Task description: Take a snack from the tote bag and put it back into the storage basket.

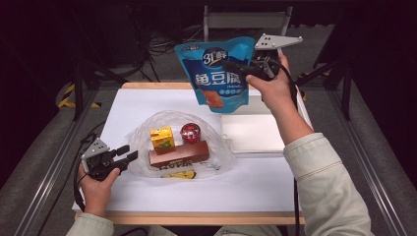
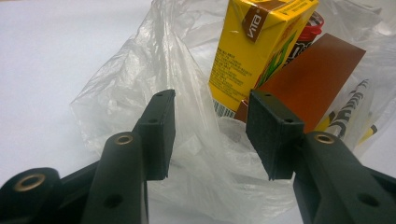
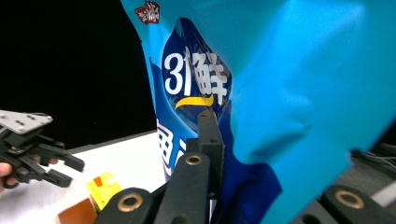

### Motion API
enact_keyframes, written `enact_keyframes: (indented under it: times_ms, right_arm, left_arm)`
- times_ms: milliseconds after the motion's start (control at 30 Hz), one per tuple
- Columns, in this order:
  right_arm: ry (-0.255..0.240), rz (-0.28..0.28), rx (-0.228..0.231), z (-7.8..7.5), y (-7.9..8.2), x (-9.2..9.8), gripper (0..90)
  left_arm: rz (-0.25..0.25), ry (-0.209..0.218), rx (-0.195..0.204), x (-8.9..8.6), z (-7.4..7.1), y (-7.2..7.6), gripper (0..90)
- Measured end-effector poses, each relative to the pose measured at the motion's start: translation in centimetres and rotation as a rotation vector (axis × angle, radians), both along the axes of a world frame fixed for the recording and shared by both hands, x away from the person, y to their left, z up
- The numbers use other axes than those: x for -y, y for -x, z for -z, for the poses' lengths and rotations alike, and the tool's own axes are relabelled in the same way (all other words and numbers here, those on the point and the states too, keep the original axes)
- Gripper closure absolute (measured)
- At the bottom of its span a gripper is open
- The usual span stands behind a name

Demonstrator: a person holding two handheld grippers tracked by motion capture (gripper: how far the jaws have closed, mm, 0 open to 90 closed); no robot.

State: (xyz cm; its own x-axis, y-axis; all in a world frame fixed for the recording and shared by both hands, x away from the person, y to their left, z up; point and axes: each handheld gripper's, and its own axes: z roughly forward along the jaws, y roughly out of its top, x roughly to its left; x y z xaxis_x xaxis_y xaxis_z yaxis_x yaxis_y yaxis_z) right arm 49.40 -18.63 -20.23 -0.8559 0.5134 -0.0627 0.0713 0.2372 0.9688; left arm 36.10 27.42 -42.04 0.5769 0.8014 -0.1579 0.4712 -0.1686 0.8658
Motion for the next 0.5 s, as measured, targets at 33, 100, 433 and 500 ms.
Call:
enact_keyframes:
  times_ms: [33,100,433,500]
  right_arm:
    - [0.004,0.006,0.000,0.0,0.0,0.2,89.6]
    - [0.010,0.021,0.002,-0.1,-0.1,0.7,89.6]
    - [0.014,0.074,0.001,-0.4,-0.5,2.9,89.6]
    - [0.013,0.081,-0.003,-0.4,-0.6,3.4,89.6]
  left_arm:
    - [0.000,-0.002,0.001,0.0,0.0,0.0,52.8]
    - [-0.001,-0.003,0.000,0.0,0.0,0.0,52.7]
    - [-0.002,-0.002,0.002,-0.1,0.0,0.0,52.6]
    - [-0.001,-0.003,0.002,-0.1,0.0,0.0,52.6]
